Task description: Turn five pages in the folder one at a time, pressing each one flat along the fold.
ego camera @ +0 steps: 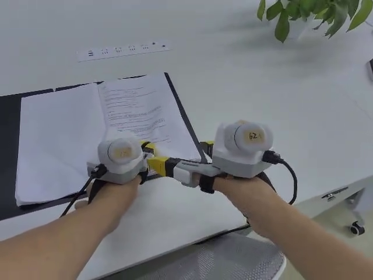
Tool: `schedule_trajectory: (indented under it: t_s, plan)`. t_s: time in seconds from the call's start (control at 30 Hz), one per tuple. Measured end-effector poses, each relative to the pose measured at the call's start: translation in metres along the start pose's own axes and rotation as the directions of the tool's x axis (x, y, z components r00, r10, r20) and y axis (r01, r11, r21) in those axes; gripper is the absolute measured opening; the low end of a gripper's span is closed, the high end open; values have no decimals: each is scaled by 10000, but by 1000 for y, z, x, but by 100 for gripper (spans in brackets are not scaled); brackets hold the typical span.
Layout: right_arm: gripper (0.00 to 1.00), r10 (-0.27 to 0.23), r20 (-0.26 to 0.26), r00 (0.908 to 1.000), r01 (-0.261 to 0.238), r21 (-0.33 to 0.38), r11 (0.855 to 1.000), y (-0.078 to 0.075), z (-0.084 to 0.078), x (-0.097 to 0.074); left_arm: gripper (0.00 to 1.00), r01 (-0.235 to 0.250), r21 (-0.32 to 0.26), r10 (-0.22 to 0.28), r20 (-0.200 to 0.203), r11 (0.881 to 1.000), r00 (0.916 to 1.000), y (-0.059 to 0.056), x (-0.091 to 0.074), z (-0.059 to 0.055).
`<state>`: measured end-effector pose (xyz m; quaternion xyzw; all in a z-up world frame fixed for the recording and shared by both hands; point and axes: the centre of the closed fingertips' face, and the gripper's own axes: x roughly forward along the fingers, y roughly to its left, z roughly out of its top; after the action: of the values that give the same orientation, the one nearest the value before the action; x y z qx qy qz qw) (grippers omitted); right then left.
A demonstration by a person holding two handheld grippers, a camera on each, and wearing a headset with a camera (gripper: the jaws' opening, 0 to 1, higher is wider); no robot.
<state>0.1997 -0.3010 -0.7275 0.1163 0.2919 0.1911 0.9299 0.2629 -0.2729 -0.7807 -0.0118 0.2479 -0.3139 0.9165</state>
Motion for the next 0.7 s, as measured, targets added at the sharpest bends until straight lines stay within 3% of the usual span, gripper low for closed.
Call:
schedule_trajectory:
  t_s: [0.13, 0.33, 0.47, 0.7]
  plan:
    - [75, 0, -137, 9999, 3, 238, 9997, -7, -3, 9, 0, 48, 34, -48, -44, 10000, 10000, 0, 0, 0]
    - [65, -140, -396, 9991, 191, 1321, 9910, -18, -13, 16, 0, 95, -13, -95, -18, 10000, 10000, -1, -1, 0]
    - [61, -186, -634, 9978, 289, 1658, 9857, -21, -22, 18, 0, 118, 23, -118, -16, 9999, 9999, 0, -2, -1]
    - [54, -374, -671, 9970, 514, 2202, 9741, -26, -22, 17, 0, 124, 28, -124, 18, 9999, 9999, 0, -1, -2]
